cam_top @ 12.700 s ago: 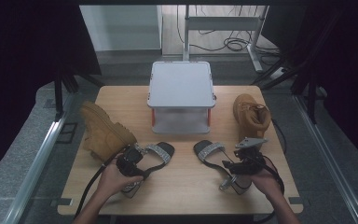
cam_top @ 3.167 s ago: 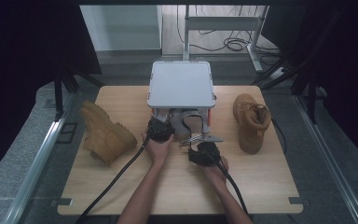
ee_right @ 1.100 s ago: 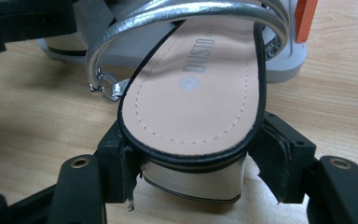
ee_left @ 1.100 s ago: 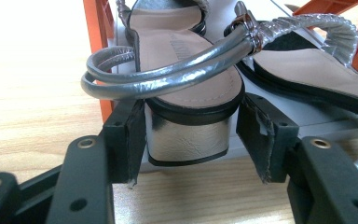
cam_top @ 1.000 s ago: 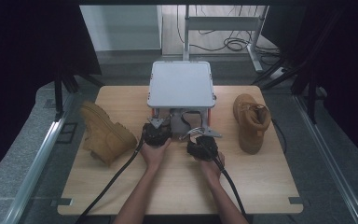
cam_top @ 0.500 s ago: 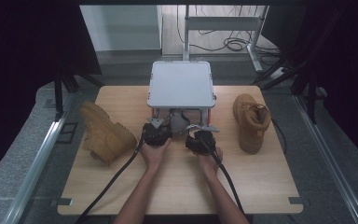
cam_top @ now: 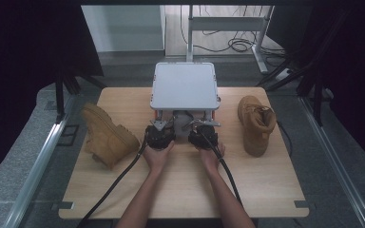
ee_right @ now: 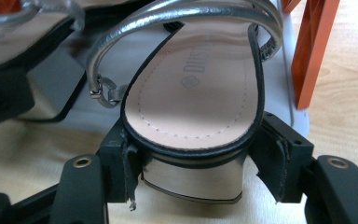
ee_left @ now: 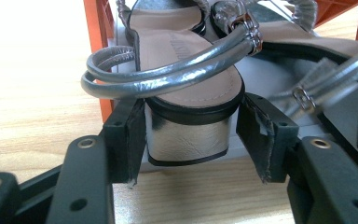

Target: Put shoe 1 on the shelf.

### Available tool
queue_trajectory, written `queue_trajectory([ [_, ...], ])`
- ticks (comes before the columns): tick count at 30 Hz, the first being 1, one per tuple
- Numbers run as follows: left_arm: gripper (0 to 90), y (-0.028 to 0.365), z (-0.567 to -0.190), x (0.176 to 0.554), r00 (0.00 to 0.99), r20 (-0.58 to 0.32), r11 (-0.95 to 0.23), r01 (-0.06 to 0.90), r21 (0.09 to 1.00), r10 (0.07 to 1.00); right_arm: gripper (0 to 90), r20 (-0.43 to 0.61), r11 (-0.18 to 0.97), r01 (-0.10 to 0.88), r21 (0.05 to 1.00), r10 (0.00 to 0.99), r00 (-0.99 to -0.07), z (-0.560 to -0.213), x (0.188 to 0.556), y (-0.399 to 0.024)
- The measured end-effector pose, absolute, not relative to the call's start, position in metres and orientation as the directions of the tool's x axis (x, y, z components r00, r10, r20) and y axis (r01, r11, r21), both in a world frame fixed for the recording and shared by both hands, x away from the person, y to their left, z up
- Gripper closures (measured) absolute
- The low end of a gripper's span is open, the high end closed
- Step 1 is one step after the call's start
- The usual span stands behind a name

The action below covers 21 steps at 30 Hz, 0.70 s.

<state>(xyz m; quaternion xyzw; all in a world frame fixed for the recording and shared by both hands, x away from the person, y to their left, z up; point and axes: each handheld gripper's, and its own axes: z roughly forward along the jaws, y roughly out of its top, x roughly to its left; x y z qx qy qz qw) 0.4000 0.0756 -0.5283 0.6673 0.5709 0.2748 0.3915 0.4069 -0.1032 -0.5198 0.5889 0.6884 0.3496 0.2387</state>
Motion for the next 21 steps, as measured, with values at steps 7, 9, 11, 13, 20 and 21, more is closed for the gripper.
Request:
queue_trajectory([
  [7,43.6,0.076,-0.529,0.4,0.197,-0.082,-0.04,0.545,0.837,0.977,38.5,0.082,0.05,0.634,0.772,0.981,-0.178,-0.518,0.422,-0.1],
  [9,43.6,0.076,-0.529,0.4,0.197,-0.082,-0.039,0.545,0.837,0.977,38.5,0.081,0.05,0.631,0.775,0.981,-0.177,-0.518,0.424,-0.099],
  [11,43.7,0.076,-0.529,0.4,0.197,-0.082,-0.039,0.545,0.838,0.977,38.5,0.085,0.043,0.628,0.777,0.982,-0.171,-0.519,0.427,-0.098],
  [13,43.7,0.076,-0.529,0.4,0.197,-0.082,-0.039,0.545,0.838,0.977,38.5,0.08,0.043,0.623,0.781,0.983,-0.168,-0.522,0.43,-0.096],
  [20,43.7,0.076,-0.529,0.4,0.195,-0.084,-0.037,0.545,0.838,0.977,38.4,0.082,0.032,0.611,0.791,0.984,-0.158,-0.527,0.436,-0.092],
  [21,43.6,0.076,-0.529,0.4,0.196,-0.085,-0.036,0.545,0.838,0.977,38.3,0.077,0.036,0.612,0.79,0.985,-0.157,-0.529,0.438,-0.091],
])
